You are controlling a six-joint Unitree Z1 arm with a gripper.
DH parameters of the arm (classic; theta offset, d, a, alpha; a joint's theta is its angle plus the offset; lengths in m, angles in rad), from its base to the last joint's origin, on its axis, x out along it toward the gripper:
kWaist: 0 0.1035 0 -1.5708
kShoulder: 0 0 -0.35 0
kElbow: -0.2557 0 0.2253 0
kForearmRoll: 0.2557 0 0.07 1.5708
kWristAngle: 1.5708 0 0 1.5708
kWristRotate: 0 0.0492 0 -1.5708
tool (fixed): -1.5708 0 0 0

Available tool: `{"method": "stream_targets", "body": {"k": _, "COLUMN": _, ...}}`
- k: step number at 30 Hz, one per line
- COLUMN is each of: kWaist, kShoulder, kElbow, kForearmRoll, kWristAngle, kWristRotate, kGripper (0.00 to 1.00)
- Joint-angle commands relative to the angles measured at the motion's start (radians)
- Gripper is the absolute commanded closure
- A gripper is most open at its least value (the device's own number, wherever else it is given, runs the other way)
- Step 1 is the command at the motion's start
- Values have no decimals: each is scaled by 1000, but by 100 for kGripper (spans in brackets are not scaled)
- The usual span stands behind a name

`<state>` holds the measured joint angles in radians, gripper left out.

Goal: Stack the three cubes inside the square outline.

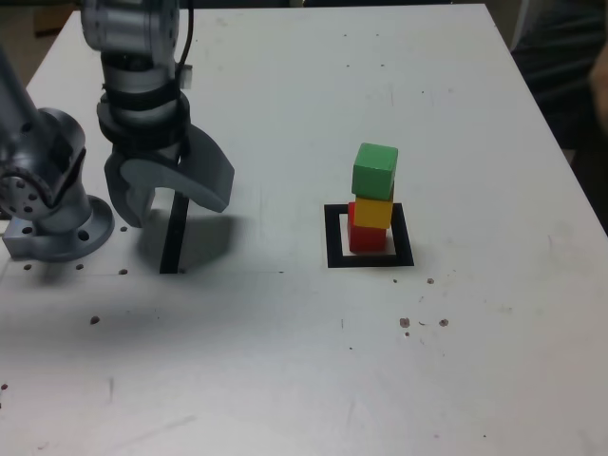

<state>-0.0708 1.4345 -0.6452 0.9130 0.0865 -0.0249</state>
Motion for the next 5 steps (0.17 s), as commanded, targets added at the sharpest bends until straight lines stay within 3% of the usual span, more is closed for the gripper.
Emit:
{"method": "stream_targets", "body": {"k": 1, "kWaist": 2, "kShoulder": -2, "kElbow": -4, "kForearmRoll": 12, "kWristAngle": 12, "kWristRotate": -6, "kGripper": 0}}
{"method": "stream_targets", "body": {"k": 5, "kWaist": 2, "kShoulder": -2, "kElbow": -10, "kForearmRoll": 45, "kWristAngle": 45, "kWristRotate": -41, "kGripper": 0}}
